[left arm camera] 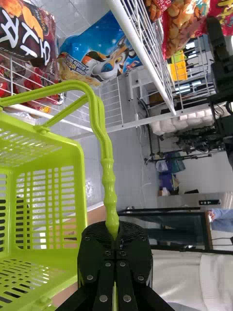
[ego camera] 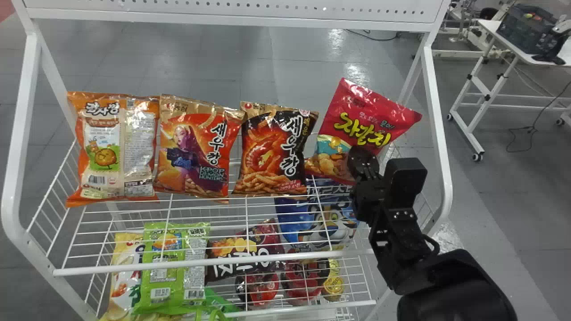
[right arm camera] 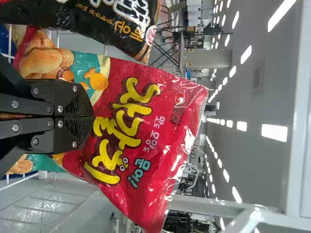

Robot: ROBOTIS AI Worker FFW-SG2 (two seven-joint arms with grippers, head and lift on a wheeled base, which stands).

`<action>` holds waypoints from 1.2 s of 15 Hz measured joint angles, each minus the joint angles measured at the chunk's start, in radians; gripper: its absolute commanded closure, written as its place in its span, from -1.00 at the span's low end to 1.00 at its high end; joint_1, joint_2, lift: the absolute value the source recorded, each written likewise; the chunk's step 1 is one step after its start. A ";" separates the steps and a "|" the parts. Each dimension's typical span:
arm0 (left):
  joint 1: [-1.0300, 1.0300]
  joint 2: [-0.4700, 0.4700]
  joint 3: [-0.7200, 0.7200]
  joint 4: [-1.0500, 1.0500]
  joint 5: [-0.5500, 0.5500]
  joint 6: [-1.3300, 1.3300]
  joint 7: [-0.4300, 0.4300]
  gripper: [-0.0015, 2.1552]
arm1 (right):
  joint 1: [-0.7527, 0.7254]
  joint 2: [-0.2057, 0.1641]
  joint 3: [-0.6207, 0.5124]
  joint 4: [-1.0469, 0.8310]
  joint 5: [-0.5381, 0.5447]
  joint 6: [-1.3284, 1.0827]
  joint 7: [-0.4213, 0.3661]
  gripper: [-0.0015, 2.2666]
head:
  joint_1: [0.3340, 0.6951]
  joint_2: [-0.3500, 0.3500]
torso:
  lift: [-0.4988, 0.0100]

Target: Hold basket handle with left hand then pick Jagalchi snack with right hand and place into basket

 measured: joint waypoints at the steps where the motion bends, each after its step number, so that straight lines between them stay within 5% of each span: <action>1: 0.000 0.001 -0.002 -0.001 0.000 0.000 0.000 0.59 | 0.025 -0.007 -0.003 -0.040 0.008 0.010 -0.017 0.93 | 1.00 -0.38 | 0.92; 12: 0.000 0.003 -0.013 -0.011 0.000 -0.003 0.001 0.59 | 0.244 -0.048 0.002 -0.372 0.024 0.160 -0.026 0.93 | 1.00 -0.34 | 0.92; 18: 0.000 0.002 -0.016 -0.017 0.000 -0.003 0.020 0.59 | 0.363 -0.123 0.079 -0.532 0.021 0.238 -0.020 0.93 | 1.00 -0.13 | 0.92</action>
